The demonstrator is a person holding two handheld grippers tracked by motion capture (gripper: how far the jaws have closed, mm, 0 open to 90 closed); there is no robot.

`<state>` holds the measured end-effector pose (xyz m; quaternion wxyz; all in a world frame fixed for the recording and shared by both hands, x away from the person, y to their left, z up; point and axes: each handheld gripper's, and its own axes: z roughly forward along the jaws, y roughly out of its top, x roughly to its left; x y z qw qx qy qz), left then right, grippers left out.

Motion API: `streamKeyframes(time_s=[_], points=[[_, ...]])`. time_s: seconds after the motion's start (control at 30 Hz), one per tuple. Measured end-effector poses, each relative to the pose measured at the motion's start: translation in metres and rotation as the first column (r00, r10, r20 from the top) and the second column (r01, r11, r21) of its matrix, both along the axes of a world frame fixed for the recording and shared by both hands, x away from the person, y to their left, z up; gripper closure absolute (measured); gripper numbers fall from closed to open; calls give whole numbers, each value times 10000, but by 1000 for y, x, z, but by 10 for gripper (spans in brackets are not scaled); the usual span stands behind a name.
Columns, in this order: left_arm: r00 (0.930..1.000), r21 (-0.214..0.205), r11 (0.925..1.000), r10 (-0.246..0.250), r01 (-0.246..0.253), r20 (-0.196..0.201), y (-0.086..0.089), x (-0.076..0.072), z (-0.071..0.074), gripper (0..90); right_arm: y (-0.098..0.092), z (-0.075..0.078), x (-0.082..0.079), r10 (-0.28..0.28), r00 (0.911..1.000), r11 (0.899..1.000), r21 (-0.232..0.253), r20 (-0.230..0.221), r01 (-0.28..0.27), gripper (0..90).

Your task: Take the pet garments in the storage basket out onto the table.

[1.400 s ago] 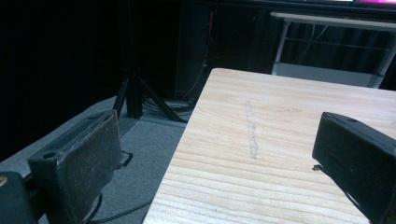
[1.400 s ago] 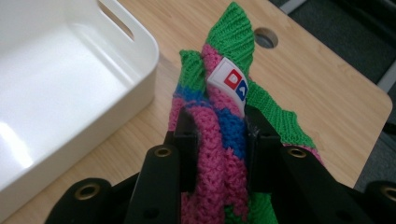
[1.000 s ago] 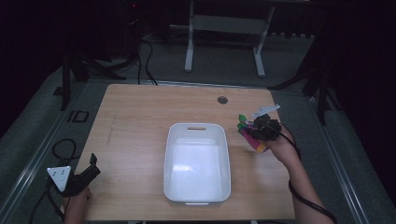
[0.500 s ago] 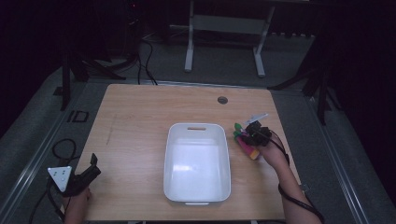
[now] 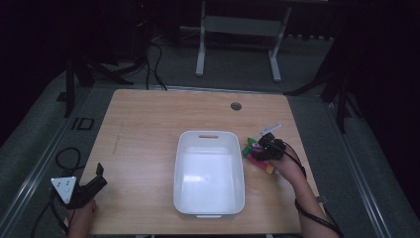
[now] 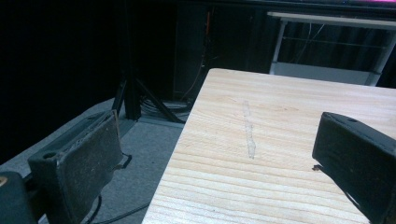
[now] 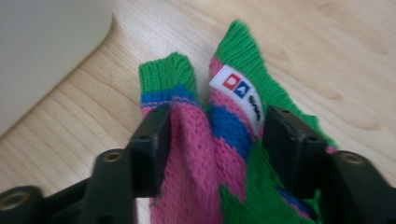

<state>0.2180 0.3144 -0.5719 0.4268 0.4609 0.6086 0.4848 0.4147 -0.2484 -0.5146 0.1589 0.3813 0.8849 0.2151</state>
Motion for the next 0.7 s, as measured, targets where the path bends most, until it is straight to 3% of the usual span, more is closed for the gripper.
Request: streamKeyframes(time_s=[0.2,0.37,0.4,0.47,0.5,0.57,0.67,0.7], points=[[10000,26,10000,16,-16,5,0,0,0,18,-15,27,-12,-132,9987,9968,796,502,92,283],[10000,7,10000,28,-28,0,0,0,0,19,-26,37,-24,-189,9973,9908,1350,707,92,209],[10000,3,10000,34,-34,-4,0,0,0,19,-32,42,-30,-50,9974,9853,1709,722,-74,128],[10000,5,10000,39,-39,-6,0,0,0,18,-32,42,-30,-50,9974,9853,1709,722,-74,128],[10000,6,10000,44,-44,-4,0,0,0,19,-41,47,-42,-61,9949,9798,1994,1010,-143,127],[10000,14,10000,44,-44,-5,0,0,0,19,-47,48,-50,-78,9929,9779,2085,1183,-171,118],[10000,21,10000,44,-44,-4,0,0,0,18,-54,48,-57,-340,9897,9734,2290,1389,12,118],[10000,30,10000,44,-44,-12,0,0,0,19,-62,49,-64,-631,9842,9687,2473,1652,206,118]])
